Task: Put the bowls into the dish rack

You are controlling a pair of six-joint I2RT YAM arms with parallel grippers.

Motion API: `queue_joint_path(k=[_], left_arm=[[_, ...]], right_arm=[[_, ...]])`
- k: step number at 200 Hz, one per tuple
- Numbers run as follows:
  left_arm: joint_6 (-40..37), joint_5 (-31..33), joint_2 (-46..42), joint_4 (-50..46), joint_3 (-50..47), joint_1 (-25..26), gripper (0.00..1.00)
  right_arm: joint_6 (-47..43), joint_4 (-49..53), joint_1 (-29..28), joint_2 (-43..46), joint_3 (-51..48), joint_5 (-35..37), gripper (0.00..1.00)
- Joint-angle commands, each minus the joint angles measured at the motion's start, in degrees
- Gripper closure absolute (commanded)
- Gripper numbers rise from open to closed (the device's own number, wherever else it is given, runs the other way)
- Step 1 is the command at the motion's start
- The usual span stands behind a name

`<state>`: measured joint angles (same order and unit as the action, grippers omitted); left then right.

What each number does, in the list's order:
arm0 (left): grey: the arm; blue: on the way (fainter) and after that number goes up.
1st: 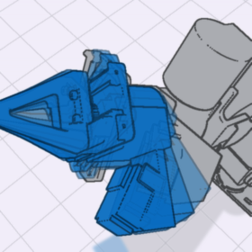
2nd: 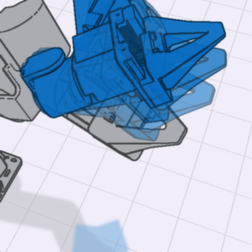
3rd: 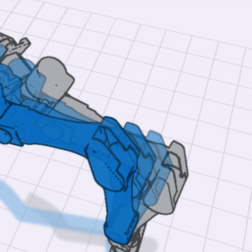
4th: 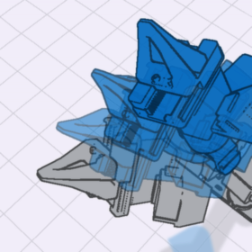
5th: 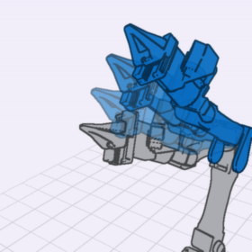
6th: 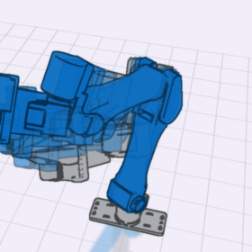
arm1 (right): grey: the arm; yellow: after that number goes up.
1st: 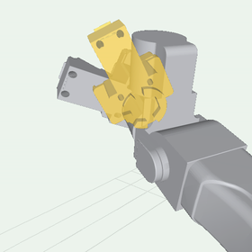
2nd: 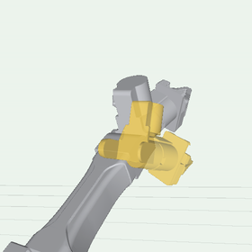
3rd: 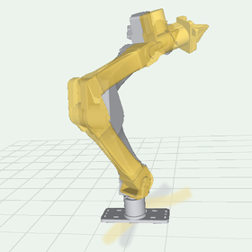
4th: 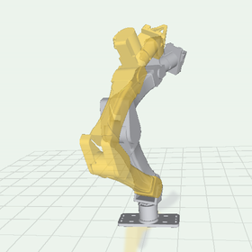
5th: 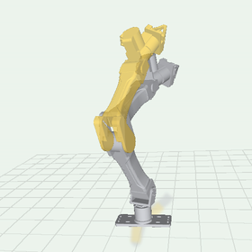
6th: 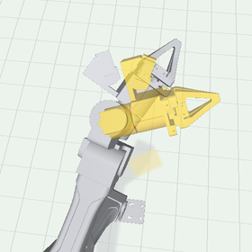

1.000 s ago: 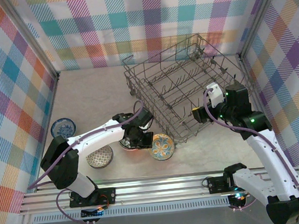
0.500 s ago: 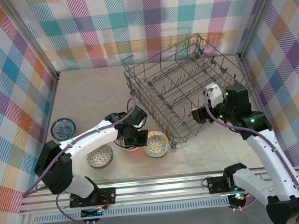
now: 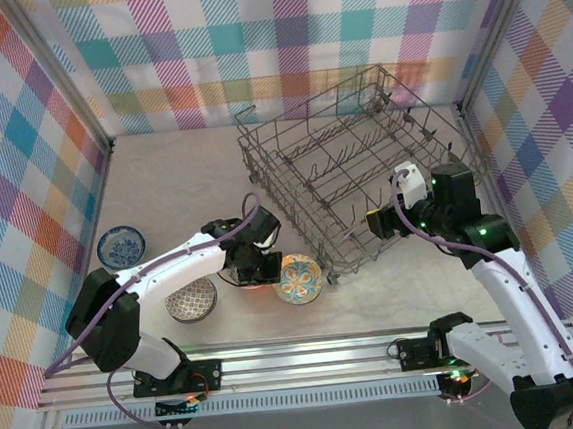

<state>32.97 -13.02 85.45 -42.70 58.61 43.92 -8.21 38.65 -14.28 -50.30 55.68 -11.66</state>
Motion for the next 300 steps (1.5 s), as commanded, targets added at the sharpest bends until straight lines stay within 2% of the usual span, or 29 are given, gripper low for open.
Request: queue_joint_path(k=[1, 107, 183, 261, 278, 300], left_arm=[[-0.19, -2.00, 0.98, -0.35, 0.54, -0.40, 0.94], [-0.45, -2.81, 2.54, -2.00, 1.91, -0.38, 0.80], [-0.71, -2.98, 2.17, -3.88, 3.21, -0.33, 0.74], [-0.22, -3.42, 3.32, -2.56, 2.47, -0.40, 0.74], [0.12, -3.72, 3.69, -1.94, 2.48, -0.36, 0.76], [0.47, -3.96, 3.89, -1.56, 2.47, -0.39, 0.84]], right_arm=[[0.91, 0.09, 0.02, 0.68, -1.08, -1.77, 0.12], [1.40, -0.86, 0.05, -0.14, -1.72, -2.37, 0.12], [1.35, -1.70, 0.05, -0.49, -2.59, -2.40, 0.12], [1.26, -2.27, 0.08, -0.87, -2.94, -2.44, 0.12], [1.26, -2.30, 0.03, -0.85, -3.11, -2.48, 0.12], [1.26, -2.25, 0.07, -0.63, -3.12, -2.32, 0.12]])
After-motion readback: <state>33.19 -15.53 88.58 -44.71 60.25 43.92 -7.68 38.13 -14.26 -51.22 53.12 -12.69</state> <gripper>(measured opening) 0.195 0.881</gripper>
